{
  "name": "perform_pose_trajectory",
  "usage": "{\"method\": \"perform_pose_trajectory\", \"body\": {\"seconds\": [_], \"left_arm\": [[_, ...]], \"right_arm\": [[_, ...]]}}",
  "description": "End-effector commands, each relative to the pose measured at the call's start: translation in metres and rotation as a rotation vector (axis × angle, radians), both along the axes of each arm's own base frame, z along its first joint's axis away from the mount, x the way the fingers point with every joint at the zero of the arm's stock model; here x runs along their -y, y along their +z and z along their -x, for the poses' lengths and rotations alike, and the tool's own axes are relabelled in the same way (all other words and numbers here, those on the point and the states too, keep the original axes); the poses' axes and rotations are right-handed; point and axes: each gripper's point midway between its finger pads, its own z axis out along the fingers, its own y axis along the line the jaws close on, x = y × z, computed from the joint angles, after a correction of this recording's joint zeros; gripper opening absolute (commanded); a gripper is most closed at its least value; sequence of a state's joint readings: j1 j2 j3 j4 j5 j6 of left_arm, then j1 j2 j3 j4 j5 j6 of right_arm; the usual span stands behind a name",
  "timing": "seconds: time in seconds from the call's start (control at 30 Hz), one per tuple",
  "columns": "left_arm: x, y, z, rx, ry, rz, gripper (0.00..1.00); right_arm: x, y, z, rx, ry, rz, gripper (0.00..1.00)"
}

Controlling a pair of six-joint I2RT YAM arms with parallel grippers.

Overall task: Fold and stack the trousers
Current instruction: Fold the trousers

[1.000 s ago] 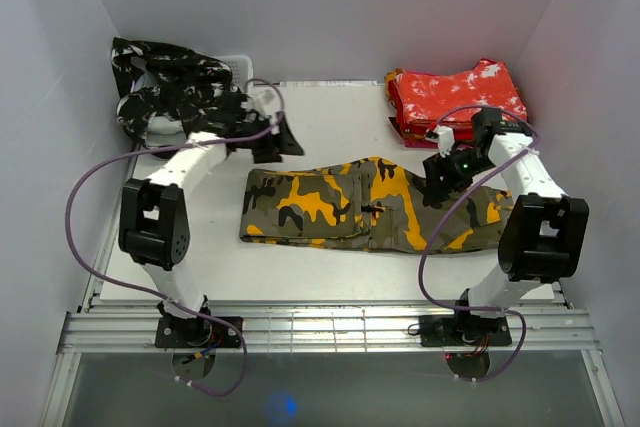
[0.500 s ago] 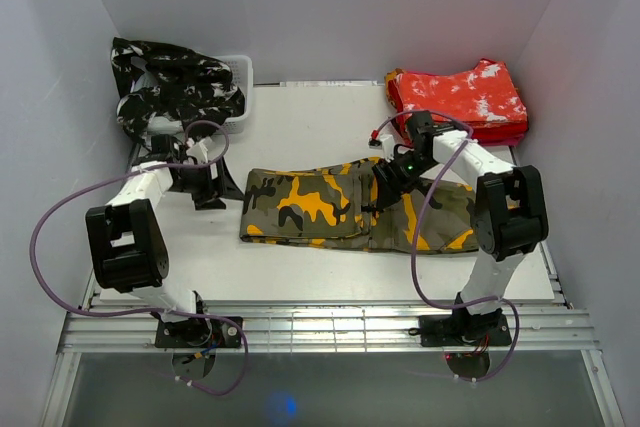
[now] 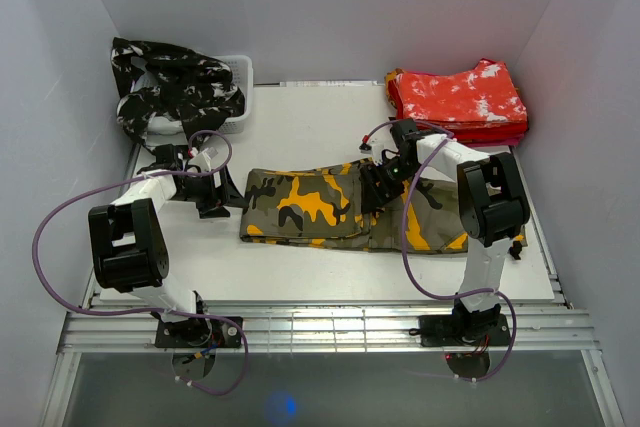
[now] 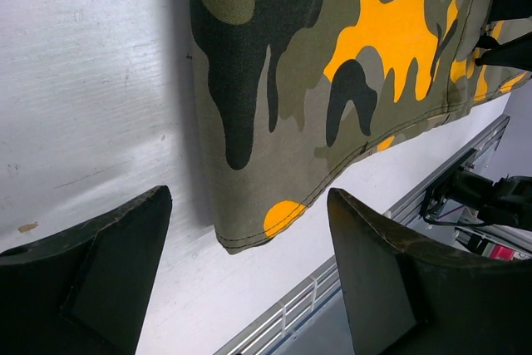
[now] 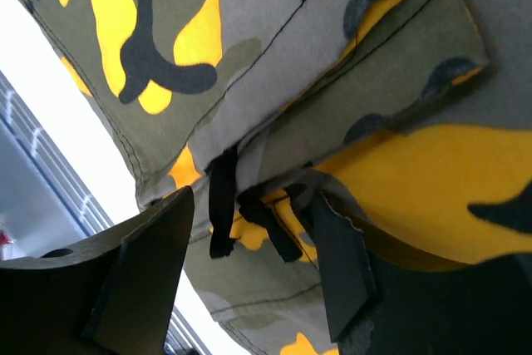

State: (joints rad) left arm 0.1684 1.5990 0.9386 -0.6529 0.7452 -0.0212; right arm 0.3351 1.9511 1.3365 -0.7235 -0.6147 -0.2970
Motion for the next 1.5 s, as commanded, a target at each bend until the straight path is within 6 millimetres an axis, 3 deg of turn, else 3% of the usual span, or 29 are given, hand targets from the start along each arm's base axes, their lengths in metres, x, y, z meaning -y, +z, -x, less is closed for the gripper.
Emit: {"method": "perform_pose_trajectory", "body": {"seconds": [0.0, 0.1, 0.2, 0.37, 0.47, 0.6, 0.77, 0.9, 1.03, 1.17, 1.47], "left_arm": [[0.001, 0.004, -0.002, 0.029, 0.001, 0.012, 0.86], [-0.001, 0.003, -0.002, 0.029, 0.012, -0.002, 0.86], [-0.001, -0.002, 0.0, 0.015, 0.026, -0.004, 0.83], [-0.001, -0.005, -0.001, 0.006, 0.033, -0.003, 0.82], [-0.002, -0.005, -0.001, 0.004, 0.038, -0.005, 0.82], [-0.002, -0.007, 0.0, 0.0, 0.039, -0.01, 0.82], [-0.004, -0.009, -0.003, -0.001, 0.051, -0.021, 0.82], [-0.004, -0.014, -0.003, -0.009, 0.061, -0.021, 0.83], [-0.003, -0.021, -0.002, -0.026, 0.071, -0.008, 0.84], [-0.001, -0.024, -0.005, -0.022, 0.082, 0.013, 0.84], [0.011, -0.022, -0.015, -0.003, 0.084, 0.115, 0.81]], "right_arm": [[-0.018, 0.012, -0.015, 0.005, -0.023, -0.078, 0.63], [-0.023, 0.015, -0.015, -0.005, -0.022, -0.105, 0.58], [-0.028, 0.017, -0.012, -0.028, -0.017, -0.133, 0.43], [-0.032, 0.04, 0.002, -0.037, 0.001, -0.193, 0.29], [-0.028, 0.04, 0.015, -0.063, 0.0, -0.193, 0.09], [-0.022, 0.025, 0.031, -0.124, 0.002, -0.167, 0.08], [-0.019, 0.024, 0.041, -0.152, -0.002, -0.166, 0.08], [-0.018, 0.024, 0.036, -0.125, 0.0, -0.148, 0.08], [-0.017, 0.021, 0.014, -0.061, -0.004, -0.106, 0.08], [-0.015, 0.008, 0.003, -0.048, -0.008, -0.071, 0.08], [-0.007, -0.002, 0.014, -0.06, 0.001, -0.037, 0.08]]}}
